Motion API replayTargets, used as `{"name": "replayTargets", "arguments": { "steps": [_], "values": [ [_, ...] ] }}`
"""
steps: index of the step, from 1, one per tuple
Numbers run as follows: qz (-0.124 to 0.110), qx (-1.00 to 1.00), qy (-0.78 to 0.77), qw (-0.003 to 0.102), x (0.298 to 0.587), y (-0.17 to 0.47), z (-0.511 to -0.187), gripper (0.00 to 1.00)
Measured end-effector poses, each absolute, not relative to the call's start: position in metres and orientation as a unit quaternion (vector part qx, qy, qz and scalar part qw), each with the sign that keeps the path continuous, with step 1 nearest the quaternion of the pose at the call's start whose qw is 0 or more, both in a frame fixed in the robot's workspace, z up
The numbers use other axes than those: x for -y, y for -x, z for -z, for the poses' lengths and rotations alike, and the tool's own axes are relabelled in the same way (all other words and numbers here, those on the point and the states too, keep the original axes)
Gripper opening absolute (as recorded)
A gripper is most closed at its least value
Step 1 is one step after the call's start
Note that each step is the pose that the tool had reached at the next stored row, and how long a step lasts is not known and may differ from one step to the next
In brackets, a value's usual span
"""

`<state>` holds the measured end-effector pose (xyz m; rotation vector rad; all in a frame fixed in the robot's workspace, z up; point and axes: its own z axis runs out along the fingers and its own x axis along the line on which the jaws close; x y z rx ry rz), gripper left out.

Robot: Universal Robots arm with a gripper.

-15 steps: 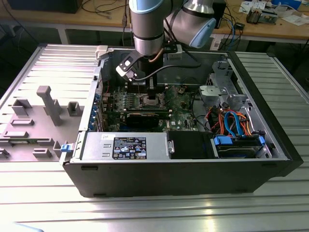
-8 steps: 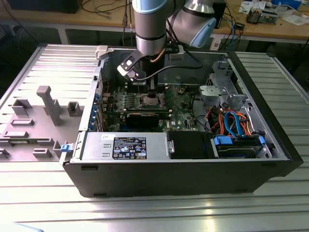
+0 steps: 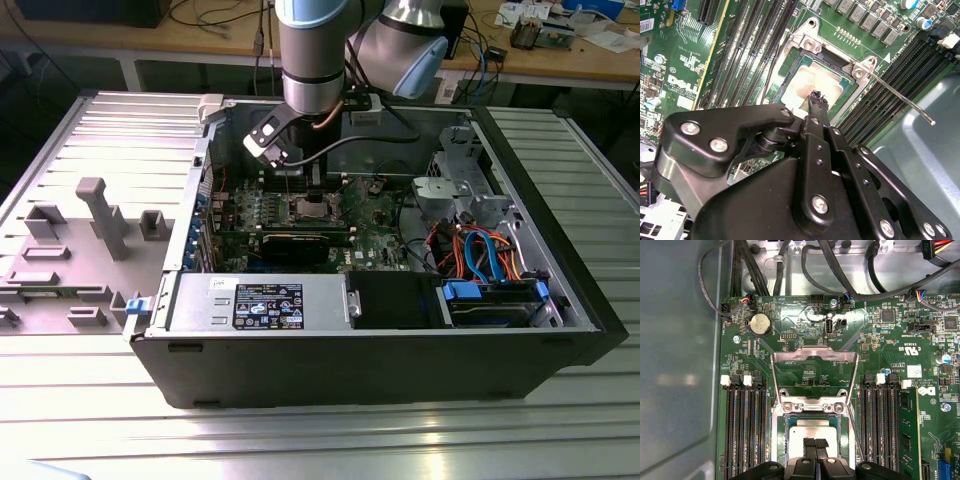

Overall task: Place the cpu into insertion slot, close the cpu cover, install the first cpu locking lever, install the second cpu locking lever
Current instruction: 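Close the cpu cover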

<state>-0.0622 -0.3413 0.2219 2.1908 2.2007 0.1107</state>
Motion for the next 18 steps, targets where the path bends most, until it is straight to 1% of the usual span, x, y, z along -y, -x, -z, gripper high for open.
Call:
{"name": "replayTargets", "arguments": {
  "steps": [18],
  "values": [
    [-0.035, -0.708, -0.705, 0.017, 0.3413, 0.0622, -0.2294, 0.11]
  ]
}}
